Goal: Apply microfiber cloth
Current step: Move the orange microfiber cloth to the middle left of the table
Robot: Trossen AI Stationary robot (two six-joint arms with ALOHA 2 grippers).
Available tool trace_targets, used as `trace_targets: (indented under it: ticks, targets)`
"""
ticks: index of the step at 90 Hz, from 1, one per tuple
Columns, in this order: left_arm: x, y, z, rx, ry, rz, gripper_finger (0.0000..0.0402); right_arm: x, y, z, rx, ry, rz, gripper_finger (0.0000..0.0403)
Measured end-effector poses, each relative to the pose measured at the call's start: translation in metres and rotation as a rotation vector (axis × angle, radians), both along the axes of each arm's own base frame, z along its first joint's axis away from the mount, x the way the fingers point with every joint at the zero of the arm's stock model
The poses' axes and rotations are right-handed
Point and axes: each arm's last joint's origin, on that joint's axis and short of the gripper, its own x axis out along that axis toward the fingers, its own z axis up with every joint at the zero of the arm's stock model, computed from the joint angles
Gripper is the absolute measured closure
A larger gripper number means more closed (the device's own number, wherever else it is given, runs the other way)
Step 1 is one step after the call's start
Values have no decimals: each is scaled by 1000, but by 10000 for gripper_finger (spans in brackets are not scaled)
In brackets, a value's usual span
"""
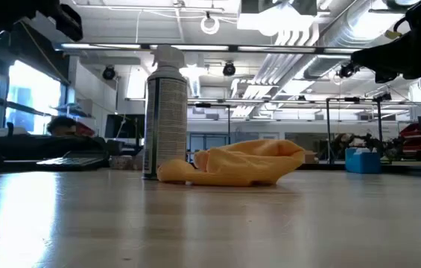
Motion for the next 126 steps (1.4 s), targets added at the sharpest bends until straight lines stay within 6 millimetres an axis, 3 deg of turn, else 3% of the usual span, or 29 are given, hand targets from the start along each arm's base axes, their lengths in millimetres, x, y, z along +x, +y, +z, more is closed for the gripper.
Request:
trace_targets:
  ticks: [106,126]
  targets:
    - [0,0,0,21,-5,18,401,0,0,0,0,0,2,402]
    - [1,3,1,-2,-7,111,401,0,0,0,0,0,-2,402]
